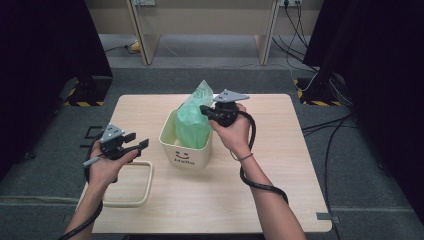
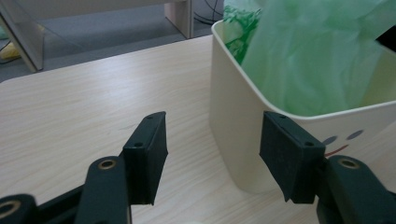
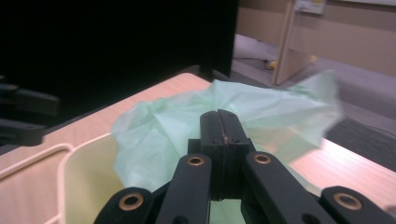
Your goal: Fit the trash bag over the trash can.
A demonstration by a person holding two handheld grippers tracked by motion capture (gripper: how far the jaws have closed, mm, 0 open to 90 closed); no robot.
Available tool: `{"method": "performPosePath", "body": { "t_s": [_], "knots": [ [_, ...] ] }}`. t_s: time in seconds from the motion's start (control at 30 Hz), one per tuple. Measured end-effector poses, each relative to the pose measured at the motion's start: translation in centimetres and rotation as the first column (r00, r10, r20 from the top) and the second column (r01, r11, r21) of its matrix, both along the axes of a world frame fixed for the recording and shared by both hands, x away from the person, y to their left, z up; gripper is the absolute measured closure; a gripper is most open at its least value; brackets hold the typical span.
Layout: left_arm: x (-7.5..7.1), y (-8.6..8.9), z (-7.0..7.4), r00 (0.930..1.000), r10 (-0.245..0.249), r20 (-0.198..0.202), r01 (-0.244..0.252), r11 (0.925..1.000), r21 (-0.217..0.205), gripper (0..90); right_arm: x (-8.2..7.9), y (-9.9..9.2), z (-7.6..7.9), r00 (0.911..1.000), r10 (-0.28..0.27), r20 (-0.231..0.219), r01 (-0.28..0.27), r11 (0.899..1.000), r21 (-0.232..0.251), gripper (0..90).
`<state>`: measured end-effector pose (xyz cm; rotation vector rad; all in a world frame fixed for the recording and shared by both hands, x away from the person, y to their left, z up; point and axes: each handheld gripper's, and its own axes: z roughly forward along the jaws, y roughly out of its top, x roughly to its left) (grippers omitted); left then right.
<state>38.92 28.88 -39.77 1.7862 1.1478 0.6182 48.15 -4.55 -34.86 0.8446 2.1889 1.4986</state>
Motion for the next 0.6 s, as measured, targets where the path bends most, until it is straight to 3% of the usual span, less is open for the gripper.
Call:
{"method": "performPosePath", "body": {
  "t_s": [0.1, 0.13, 0.27, 0.6],
  "knots": [
    [0.0, -0.7, 0.7, 0.9996, -0.025, 0.010, 0.025, 0.9994, -0.023, 41.0, -0.5, 0.9, -0.1, 0.9992, 0.039, 0.005, -0.039, 0.999, -0.008, 90.0],
    [0.0, -1.1, 1.2, 0.9991, -0.039, 0.018, 0.040, 0.9984, -0.041, 40.9, -0.9, 1.7, -0.2, 0.9970, 0.076, 0.008, -0.076, 0.997, -0.016, 90.0],
    [0.1, -1.7, 2.4, 0.9975, -0.058, 0.039, 0.061, 0.9965, -0.057, 40.8, -1.6, 3.3, -0.5, 0.9900, 0.140, 0.011, -0.140, 0.990, -0.027, 90.0],
    [1.5, -3.8, 4.7, 0.9917, -0.109, 0.068, 0.114, 0.9909, -0.072, 39.6, -2.5, 5.1, -1.1, 0.9772, 0.212, 0.004, -0.212, 0.976, -0.060, 90.0]
  ]
}}
